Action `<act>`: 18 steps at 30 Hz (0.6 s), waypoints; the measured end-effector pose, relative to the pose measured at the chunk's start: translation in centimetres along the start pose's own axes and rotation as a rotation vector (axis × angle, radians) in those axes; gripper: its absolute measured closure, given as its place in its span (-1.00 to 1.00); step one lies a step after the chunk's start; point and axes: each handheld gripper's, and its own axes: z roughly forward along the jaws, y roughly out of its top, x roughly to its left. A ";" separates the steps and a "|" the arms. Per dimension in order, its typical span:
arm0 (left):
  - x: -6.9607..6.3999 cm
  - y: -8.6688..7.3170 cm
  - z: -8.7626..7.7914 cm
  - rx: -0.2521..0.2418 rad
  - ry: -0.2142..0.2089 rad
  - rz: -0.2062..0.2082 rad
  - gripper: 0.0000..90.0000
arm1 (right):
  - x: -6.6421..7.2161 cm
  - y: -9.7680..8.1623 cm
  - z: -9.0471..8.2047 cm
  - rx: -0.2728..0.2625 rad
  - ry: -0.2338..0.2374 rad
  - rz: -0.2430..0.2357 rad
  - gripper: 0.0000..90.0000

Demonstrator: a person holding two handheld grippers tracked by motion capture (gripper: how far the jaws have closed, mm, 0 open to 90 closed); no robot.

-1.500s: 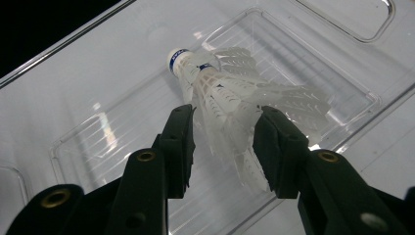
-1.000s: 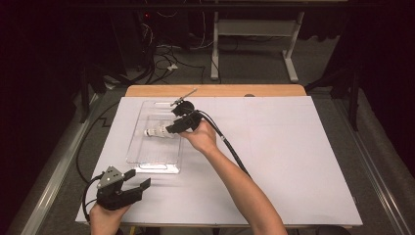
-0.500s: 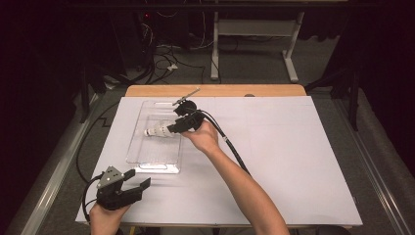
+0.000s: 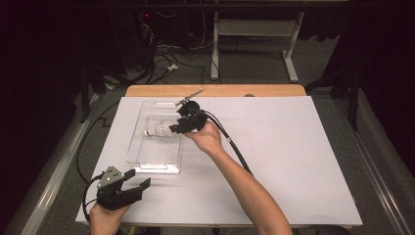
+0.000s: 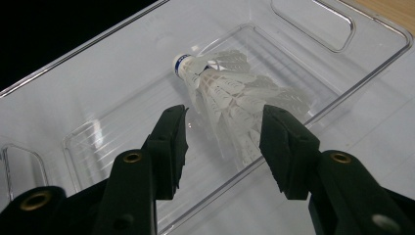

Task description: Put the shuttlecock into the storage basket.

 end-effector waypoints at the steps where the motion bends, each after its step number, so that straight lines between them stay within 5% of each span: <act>1: 0.0 0.0 0.0 0.000 -0.001 0.000 -0.26 | 0.0 0.0 -0.1 0.000 0.001 0.001 0.17; 18: 0.0 0.0 0.1 0.004 0.003 0.002 -0.26 | -0.8 -1.4 -2.2 -0.047 -0.006 0.002 0.17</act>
